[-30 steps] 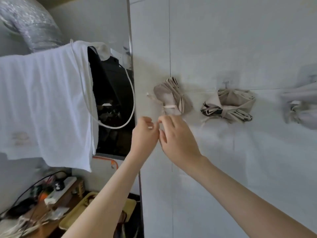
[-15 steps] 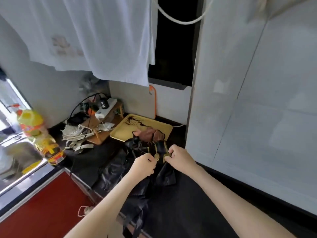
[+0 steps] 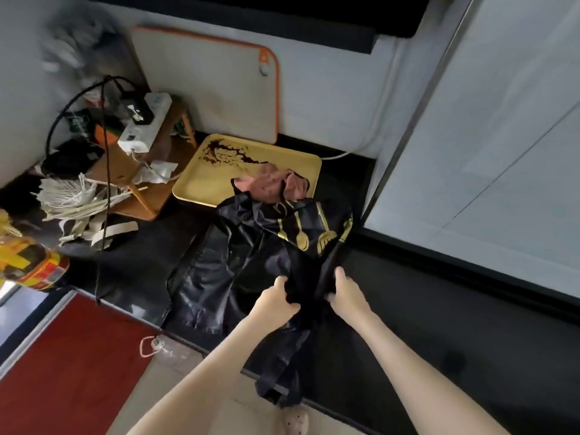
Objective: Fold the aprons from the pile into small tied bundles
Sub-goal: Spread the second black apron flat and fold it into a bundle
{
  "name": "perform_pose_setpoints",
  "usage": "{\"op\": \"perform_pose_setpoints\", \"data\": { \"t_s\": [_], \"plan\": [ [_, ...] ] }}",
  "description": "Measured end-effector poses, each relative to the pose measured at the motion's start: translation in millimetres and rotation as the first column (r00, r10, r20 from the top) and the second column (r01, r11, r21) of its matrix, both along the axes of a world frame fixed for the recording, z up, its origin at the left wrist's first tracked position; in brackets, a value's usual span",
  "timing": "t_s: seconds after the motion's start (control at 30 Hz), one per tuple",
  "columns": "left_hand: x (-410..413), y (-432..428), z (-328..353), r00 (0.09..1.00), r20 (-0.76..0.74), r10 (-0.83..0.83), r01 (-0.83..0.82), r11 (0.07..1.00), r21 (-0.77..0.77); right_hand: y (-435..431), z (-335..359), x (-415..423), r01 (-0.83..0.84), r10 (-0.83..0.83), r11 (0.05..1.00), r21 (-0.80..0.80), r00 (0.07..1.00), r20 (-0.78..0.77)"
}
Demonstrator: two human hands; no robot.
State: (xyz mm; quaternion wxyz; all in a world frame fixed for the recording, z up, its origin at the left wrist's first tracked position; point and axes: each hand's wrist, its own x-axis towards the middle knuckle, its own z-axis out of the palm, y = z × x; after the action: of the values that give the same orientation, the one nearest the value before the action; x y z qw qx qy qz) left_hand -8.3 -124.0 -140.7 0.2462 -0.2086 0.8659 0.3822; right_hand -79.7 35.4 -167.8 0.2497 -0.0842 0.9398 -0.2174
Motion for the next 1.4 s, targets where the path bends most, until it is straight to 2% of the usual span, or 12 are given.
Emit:
{"op": "perform_pose_setpoints", "data": {
  "t_s": [0.1, 0.2, 0.27, 0.37, 0.43, 0.5, 0.73, 0.83, 0.93, 1.1, 1.23, 1.4],
  "plan": [
    [-2, 19, -1, 0.992, -0.003, -0.124, 0.123, 0.988, -0.092, 20, 2, 5, -0.232, 0.276, 0.938, 0.258, 0.950, -0.147],
    [3, 37, 5, 0.984, 0.037, -0.173, 0.176, 0.982, -0.066, 41, 2, 23, -0.317, 0.367, 0.893, 0.321, 0.924, -0.108],
    [8, 49, 11, 0.980, 0.014, -0.199, 0.200, 0.975, -0.097, 55, 5, 35, -0.288, 0.304, 0.938, 0.193, 0.951, -0.056],
    [24, 78, 28, 0.952, -0.151, -0.267, 0.194, 0.906, -0.377, 90, 38, 54, -0.078, 0.076, 0.978, -0.193, 0.997, -0.019],
    [42, 107, 45, 0.894, -0.227, -0.385, 0.191, 0.788, -0.585, 121, 83, 72, 0.138, -0.103, 0.868, -0.477, 0.990, 0.097],
    [55, 131, 58, 0.833, -0.254, -0.491, 0.203, 0.699, -0.685, 145, 126, 86, 0.298, -0.203, 0.741, -0.602, 0.954, 0.222],
    [78, 234, 143, 0.635, -0.568, -0.524, 0.177, 0.814, -0.554, 254, 218, 130, 0.550, -0.385, 0.356, -0.755, 0.823, 0.418],
    [100, 278, 181, 0.679, -0.603, -0.419, 0.173, 0.890, -0.422, 297, 231, 149, 0.437, -0.397, 0.296, -0.849, 0.865, 0.306],
    [113, 308, 210, 0.679, -0.668, -0.304, 0.171, 0.951, -0.259, 339, 240, 172, 0.268, -0.240, 0.212, -0.940, 0.947, 0.216],
    [116, 341, 254, 0.759, -0.630, -0.164, 0.239, 0.970, 0.036, 371, 271, 201, 0.153, -0.221, 0.318, -0.936, 0.972, 0.084],
    [121, 351, 269, 0.804, -0.565, -0.182, 0.263, 0.963, 0.065, 378, 290, 214, 0.079, -0.196, 0.548, -0.833, 0.980, -0.036],
    [137, 353, 272, 0.845, -0.422, -0.328, 0.385, 0.921, 0.054, 375, 307, 218, 0.156, -0.359, 0.557, -0.816, 0.931, -0.067]
  ]
}}
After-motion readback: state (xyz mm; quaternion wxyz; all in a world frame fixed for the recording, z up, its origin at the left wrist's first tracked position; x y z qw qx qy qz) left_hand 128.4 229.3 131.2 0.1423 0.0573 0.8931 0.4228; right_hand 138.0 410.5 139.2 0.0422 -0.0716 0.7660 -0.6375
